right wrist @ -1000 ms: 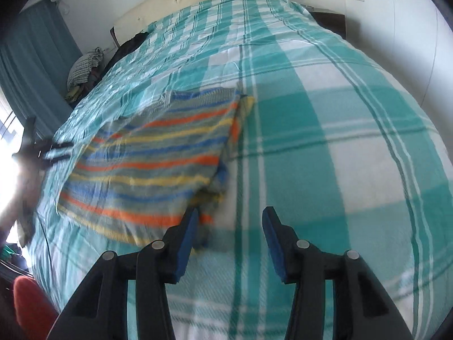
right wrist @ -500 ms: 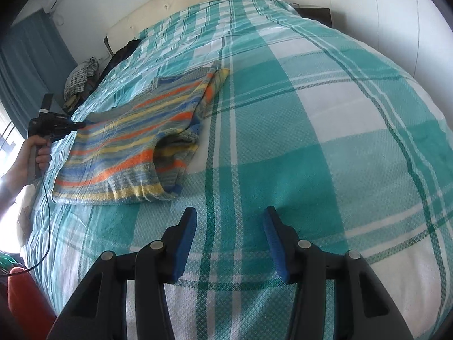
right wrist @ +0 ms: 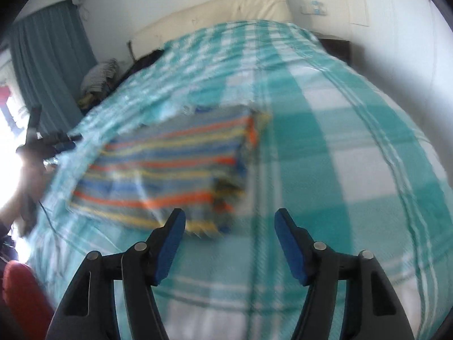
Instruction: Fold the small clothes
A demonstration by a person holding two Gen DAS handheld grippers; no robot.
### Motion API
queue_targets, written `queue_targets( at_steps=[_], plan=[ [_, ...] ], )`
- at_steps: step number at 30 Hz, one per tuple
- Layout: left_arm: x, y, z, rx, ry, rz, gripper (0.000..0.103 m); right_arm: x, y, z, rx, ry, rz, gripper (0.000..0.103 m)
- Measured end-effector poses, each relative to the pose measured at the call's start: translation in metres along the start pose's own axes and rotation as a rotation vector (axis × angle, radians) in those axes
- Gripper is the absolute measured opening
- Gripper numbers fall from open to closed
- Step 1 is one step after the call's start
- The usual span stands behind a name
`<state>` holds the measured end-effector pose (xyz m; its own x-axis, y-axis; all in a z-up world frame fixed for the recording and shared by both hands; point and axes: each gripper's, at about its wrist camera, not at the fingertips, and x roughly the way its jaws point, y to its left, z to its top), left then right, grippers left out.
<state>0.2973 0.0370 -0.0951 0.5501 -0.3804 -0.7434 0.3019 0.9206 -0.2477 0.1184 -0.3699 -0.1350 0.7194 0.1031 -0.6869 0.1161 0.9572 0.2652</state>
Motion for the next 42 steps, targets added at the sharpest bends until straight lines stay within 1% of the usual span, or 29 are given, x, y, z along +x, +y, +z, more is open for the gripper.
queue_targets(
  at_steps=[1,2,3,4,5,6,7,8,9,10,11,12,13,14,15,16,17,19,21,23,25,27,28,29,30,31,34,37,42],
  plan=[
    [0.004,-0.014,-0.012,0.051,0.026,-0.018,0.057,0.004,0.008,0.012,0.000,-0.012,0.047,0.047],
    [0.015,-0.026,-0.028,0.108,0.079,-0.018,0.052,0.009,0.015,0.020,-0.003,-0.021,0.086,0.045],
    [0.029,-0.030,-0.042,0.140,0.149,0.003,0.037,0.018,0.023,0.028,-0.009,-0.019,0.157,0.044],
    [0.042,-0.030,-0.053,0.150,0.216,0.034,0.029,0.032,0.027,0.030,-0.009,0.024,0.205,0.042],
    [0.054,-0.022,-0.068,0.151,0.277,0.076,0.020,0.049,0.028,0.027,-0.010,0.100,0.209,0.039],
    [0.051,-0.015,-0.075,0.145,0.262,0.074,0.017,0.073,0.024,0.018,-0.030,0.212,0.135,0.035],
    [0.044,-0.010,-0.078,0.142,0.252,0.081,0.015,0.092,0.017,0.006,-0.062,0.308,0.016,0.013],
    [0.037,-0.008,-0.081,0.142,0.264,0.102,0.014,0.093,0.006,-0.006,-0.081,0.303,-0.017,0.013],
    [0.028,-0.006,-0.082,0.147,0.265,0.119,0.015,0.085,0.004,-0.007,-0.078,0.273,-0.016,0.014],
    [0.017,-0.007,-0.085,0.154,0.256,0.135,0.015,0.075,0.003,-0.009,-0.074,0.272,-0.075,0.032],
    [0.008,-0.008,-0.087,0.159,0.245,0.151,0.021,0.066,0.002,-0.009,-0.056,0.257,-0.098,0.037],
    [-0.003,-0.009,-0.091,0.158,0.226,0.152,0.036,0.055,0.003,-0.010,-0.036,0.230,-0.099,0.038],
    [-0.012,-0.009,-0.096,0.149,0.205,0.144,0.046,0.047,0.004,-0.011,-0.030,0.209,-0.091,0.039],
    [-0.022,-0.012,-0.100,0.139,0.179,0.140,0.066,0.036,0.010,-0.014,-0.037,0.187,-0.077,0.039],
    [-0.034,-0.017,-0.106,0.127,0.140,0.146,0.080,0.027,0.015,-0.018,-0.048,0.167,-0.075,0.043],
    [-0.042,-0.019,-0.112,0.117,0.115,0.153,0.085,0.021,0.019,-0.022,-0.056,0.153,-0.077,0.049],
    [-0.049,-0.023,-0.117,0.105,0.097,0.160,0.089,0.015,0.023,-0.028,-0.063,0.139,-0.082,0.051],
    [-0.056,-0.029,-0.125,0.080,0.078,0.180,0.089,0.007,0.033,-0.042,-0.077,0.121,-0.100,0.053],
    [-0.061,-0.030,-0.135,0.045,0.059,0.205,0.094,0.005,0.038,-0.055,-0.086,0.117,-0.121,0.053],
    [-0.058,-0.029,-0.144,0.004,0.053,0.225,0.096,0.001,0.036,-0.066,-0.101,0.110,-0.150,0.054],
    [-0.043,-0.028,-0.152,-0.014,0.087,0.229,0.096,0.003,0.037,-0.077,-0.127,0.114,-0.186,0.065],
    [-0.015,-0.030,-0.165,0.016,0.163,0.266,0.098,0.011,0.031,-0.091,-0.139,0.143,-0.200,0.069],
    [-0.008,-0.029,-0.169,0.028,0.165,0.276,0.100,0.011,0.029,-0.097,-0.143,0.131,-0.200,0.071],
    [-0.009,-0.031,-0.175,0.045,0.121,0.294,0.102,0.011,0.029,-0.100,-0.148,0.102,-0.198,0.075],
    [-0.009,-0.032,-0.179,0.055,0.087,0.304,0.102,0.013,0.029,-0.101,-0.154,0.097,-0.202,0.077],
    [-0.009,-0.033,-0.181,0.058,0.071,0.314,0.102,0.014,0.030,-0.102,-0.162,0.093,-0.206,0.078],
    [-0.009,-0.034,-0.180,0.058,0.071,0.316,0.102,0.016,0.029,-0.104,-0.175,0.074,-0.211,0.078],
    [-0.008,-0.031,-0.180,0.055,0.069,0.305,0.102,0.016,0.028,-0.108,-0.177,0.070,-0.212,0.079],
    [-0.009,-0.031,-0.185,0.060,0.060,0.309,0.102,0.017,0.030,-0.110,-0.188,0.066,-0.224,0.079]
  ],
)
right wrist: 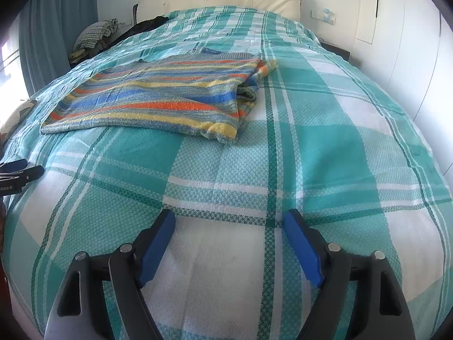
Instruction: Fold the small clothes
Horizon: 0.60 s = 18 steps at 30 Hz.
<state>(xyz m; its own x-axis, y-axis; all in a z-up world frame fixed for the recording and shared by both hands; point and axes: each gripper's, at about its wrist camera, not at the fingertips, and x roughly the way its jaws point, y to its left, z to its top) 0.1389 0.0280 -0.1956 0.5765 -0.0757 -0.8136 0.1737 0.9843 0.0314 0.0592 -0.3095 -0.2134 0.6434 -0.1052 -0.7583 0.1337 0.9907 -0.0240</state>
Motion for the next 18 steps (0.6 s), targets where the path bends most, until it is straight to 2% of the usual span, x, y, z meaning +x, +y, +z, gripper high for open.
queue_targets(
  at_steps=[18],
  plan=[
    [-0.0004,-0.0013,-0.0004,0.003,-0.009,0.008,0.102,0.0004,-0.0011,0.0000,0.006,-0.002,0.007,0.080]
  ],
)
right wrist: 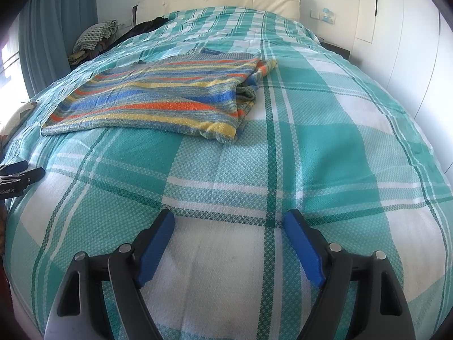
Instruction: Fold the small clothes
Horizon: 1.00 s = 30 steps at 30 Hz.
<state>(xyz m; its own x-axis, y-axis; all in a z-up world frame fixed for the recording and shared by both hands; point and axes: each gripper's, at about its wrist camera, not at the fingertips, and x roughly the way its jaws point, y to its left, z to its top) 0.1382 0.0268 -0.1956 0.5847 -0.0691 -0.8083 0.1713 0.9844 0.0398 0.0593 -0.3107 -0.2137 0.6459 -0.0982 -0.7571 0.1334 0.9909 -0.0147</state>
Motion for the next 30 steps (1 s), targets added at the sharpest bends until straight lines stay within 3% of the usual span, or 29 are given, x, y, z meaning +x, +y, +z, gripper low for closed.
queue_targets(
  at_steps=[30],
  plan=[
    [0.0007,-0.0003,-0.0006,0.002,-0.002,0.004,0.102,0.0027,0.0087,0.0000,-0.033,0.023,-0.066,0.083]
  ],
)
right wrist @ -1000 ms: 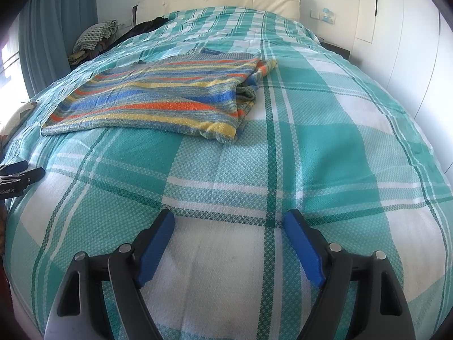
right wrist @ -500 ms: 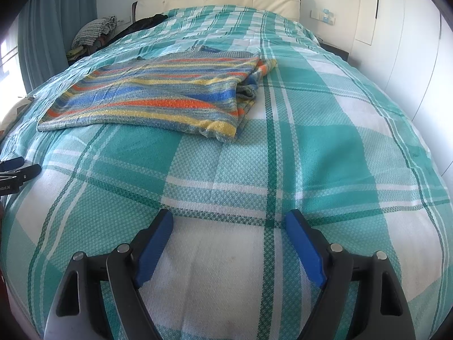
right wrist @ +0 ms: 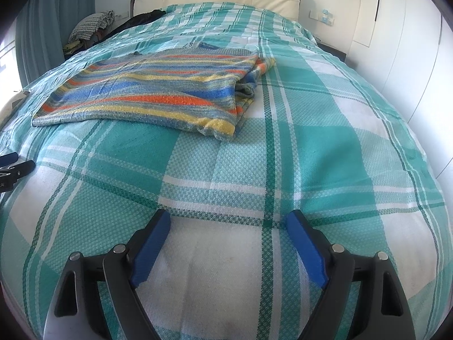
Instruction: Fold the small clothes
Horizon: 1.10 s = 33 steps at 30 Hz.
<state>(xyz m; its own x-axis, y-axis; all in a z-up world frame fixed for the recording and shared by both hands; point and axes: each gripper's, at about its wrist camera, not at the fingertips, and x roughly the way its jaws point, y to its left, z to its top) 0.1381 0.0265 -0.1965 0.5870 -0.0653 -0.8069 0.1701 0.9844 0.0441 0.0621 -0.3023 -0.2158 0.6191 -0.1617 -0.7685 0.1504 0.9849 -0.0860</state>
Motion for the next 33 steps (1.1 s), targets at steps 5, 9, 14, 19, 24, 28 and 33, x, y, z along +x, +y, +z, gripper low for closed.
queue_targets(
  at_steps=[5,9,14,19,24,28,33],
  plan=[
    [0.000,0.000,0.000,-0.002,-0.005,-0.003,0.102,0.001,0.001,0.001,-0.004,0.004,-0.011,0.085],
    [0.000,0.001,0.000,-0.002,-0.006,-0.002,0.102,0.001,0.001,0.001,-0.003,0.004,-0.012,0.085],
    [-0.008,-0.004,0.004,0.016,0.019,0.037,0.102,0.000,-0.001,0.001,0.003,0.009,-0.004,0.087],
    [-0.049,-0.046,0.018,0.126,-0.003,-0.045,0.101,-0.020,-0.023,0.017,0.064,0.035,0.108,0.086],
    [-0.053,-0.144,0.053,0.299,-0.040,-0.258,0.101,-0.027,-0.063,0.056,0.138,-0.020,0.209,0.086],
    [-0.021,-0.230,0.080,0.458,-0.063,-0.323,0.101,0.000,-0.092,0.104,0.173,0.018,0.297,0.084],
    [0.020,-0.283,0.091,0.543,-0.025,-0.301,0.098,0.066,-0.121,0.161,0.302,0.134,0.500,0.076]
  ],
)
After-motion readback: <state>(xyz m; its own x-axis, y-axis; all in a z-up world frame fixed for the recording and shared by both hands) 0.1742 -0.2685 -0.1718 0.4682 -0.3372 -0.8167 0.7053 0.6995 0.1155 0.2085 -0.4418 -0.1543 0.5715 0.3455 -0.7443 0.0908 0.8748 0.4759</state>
